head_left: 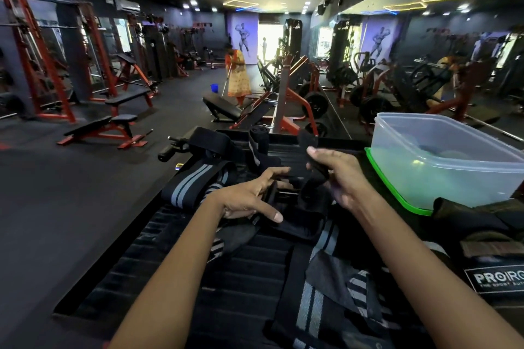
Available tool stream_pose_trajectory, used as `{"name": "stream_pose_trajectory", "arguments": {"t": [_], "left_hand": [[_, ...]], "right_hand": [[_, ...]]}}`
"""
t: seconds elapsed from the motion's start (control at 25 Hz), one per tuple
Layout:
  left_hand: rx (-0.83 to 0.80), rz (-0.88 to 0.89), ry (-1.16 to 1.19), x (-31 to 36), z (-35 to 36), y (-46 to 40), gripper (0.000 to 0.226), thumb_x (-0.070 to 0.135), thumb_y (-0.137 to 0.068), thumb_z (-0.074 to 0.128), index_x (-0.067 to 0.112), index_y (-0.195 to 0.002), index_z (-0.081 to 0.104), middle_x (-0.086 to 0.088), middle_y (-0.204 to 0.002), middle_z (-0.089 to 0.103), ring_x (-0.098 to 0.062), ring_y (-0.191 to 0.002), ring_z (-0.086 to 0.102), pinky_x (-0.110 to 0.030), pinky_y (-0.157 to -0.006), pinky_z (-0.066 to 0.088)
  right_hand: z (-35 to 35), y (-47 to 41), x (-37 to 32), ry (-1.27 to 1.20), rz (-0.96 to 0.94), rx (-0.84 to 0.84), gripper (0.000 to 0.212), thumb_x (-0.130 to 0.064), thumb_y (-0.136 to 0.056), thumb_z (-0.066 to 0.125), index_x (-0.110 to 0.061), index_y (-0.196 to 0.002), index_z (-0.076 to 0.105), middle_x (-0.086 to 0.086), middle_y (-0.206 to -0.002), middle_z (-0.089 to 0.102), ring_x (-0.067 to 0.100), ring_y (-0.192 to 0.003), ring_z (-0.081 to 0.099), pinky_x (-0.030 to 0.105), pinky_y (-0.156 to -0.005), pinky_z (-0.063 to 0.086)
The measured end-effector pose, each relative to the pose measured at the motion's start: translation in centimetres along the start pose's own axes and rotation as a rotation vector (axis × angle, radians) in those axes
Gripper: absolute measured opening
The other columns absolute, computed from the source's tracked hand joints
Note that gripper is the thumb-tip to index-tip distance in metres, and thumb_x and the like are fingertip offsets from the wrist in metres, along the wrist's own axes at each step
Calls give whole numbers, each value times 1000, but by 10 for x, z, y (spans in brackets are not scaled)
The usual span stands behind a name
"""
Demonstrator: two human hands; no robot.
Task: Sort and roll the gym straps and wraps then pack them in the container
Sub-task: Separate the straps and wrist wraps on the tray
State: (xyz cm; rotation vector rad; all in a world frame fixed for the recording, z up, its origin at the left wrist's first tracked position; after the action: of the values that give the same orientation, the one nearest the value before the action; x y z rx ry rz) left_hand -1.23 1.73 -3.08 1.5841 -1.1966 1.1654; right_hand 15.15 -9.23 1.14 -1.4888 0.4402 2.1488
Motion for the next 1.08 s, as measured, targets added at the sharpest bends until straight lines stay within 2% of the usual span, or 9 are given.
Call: {"name": "stream_pose_trajectory", "arguments": {"t": [0.16, 0.32, 0.48, 0.56, 0.64, 0.72, 0.8, 0.96, 1.08], "left_hand": [[105, -67, 60, -9, -4, -2, 108, 15, -59, 88, 38, -144, 26, -7, -154, 27, -22, -142, 29, -44, -114, 34], [143, -137, 42, -9, -6, -3, 112, 21, -52, 90, 42, -142, 26, -8, -157, 19, -23, -147, 14, -44, -118, 24], [31, -151, 10, 3, -5, 6, 102, 5, -62, 84, 31, -144, 28, -5, -153, 32, -20, -140, 34, -39, -112, 36], [-41, -130, 1, 6, -9, 14, 90, -8, -67, 75, 23, -142, 34, -6, -146, 45, -20, -132, 47, -45, -108, 41], [9, -123, -14, 7, -14, 18, 84, -11, -66, 75, 16, -139, 41, -12, -138, 53, -23, -123, 56, -48, -103, 45], [92, -109, -62, 7, -16, 18, 76, -11, -66, 78, 11, -133, 49, -12, -129, 59, -22, -104, 65, -38, -90, 54], [145, -87, -89, 5, -19, 16, 65, -10, -70, 77, 9, -128, 56, -8, -123, 63, -13, -93, 64, -26, -84, 53], [261, -9, 60, 2, -22, 15, 59, -5, -67, 79, 9, -122, 61, -6, -118, 66, -11, -105, 63, -24, -94, 49], [350, 57, 162, 3, -19, 11, 50, -14, -72, 69, 9, -116, 62, -5, -107, 70, -13, -99, 66, -19, -85, 52]], "right_hand": [[-3, -2, 15, 285, 85, -32, 23, 1, -82, 70, -9, -92, 52, 8, -71, 61, 8, -41, 57, 18, -36, 42], [-9, -3, 18, 417, 181, -128, 11, -7, -87, 67, -5, -79, 61, 7, -60, 65, 7, -40, 54, 18, -38, 45], [-9, 0, 14, 458, 187, -193, 17, -11, -91, 63, -5, -75, 63, 8, -67, 71, 5, -39, 50, 16, -37, 41], [-7, 2, 15, 473, 145, -175, 17, -9, -91, 63, -6, -74, 62, 8, -69, 71, 3, -37, 48, 14, -36, 38], [-6, 3, 16, 473, 117, -146, 19, -9, -90, 64, -8, -72, 59, 11, -73, 71, 2, -37, 49, 13, -36, 38], [-5, 5, 17, 481, 90, -118, 15, -10, -90, 65, -9, -78, 57, 12, -77, 70, 1, -38, 52, 12, -37, 37], [-7, 4, 18, 483, 65, -103, 11, -12, -90, 67, -7, -89, 57, 13, -85, 70, -1, -40, 56, 12, -37, 37], [-11, 1, 21, 513, 31, -105, 24, -18, -88, 70, -3, -104, 60, 17, -102, 69, -2, -43, 55, 14, -39, 37], [-10, 2, 20, 564, -31, -186, 23, -21, -86, 71, -9, -105, 67, 8, -89, 71, 5, -43, 49, 16, -40, 37]]}}
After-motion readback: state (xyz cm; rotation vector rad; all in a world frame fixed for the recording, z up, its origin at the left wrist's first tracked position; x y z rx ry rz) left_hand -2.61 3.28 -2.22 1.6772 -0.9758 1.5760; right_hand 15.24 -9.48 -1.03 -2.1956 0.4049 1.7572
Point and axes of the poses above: each hand's wrist, its own y-axis away from the middle knuckle, its own z-axis out of the palm, x = y × z, the point moved 1 cm from there along -y, towards the middle knuckle
